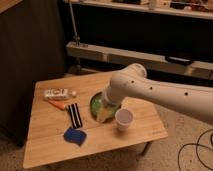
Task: Place the white sponge in the ceramic cup
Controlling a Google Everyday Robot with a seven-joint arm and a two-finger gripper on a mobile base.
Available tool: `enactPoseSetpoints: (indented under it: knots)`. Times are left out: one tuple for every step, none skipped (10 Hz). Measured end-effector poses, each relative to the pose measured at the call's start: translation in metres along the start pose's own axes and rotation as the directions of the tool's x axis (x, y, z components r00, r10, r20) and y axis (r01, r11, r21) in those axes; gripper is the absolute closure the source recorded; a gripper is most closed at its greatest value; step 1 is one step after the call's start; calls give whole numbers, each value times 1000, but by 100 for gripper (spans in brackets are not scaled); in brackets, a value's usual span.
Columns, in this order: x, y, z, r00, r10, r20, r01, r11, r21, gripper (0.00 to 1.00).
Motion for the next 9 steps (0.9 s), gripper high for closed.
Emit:
enactPoseSetpoints:
  knots:
    - [-4,2,18,1000,1,-25,-1,1000,-17,20]
    - [-12,6,34,1000,3,-28,-4,999,-43,20]
    - [-17,9,42,1000,4,-26,-5,998,-60,20]
    - [-23,15,49,1000,4,-24,-6,997,-83,20]
    - [-27,22,52,1000,6,-19,-8,994,-105,20]
    - [-31,32,57,1000,6,-18,-8,991,-135,20]
    - [-35,48,65,1000,0,-20,-3,986,-168,20]
    - [-39,63,74,1000,-2,-23,-3,981,-196,20]
    - [-41,75,82,1000,-2,-26,-3,976,-217,20]
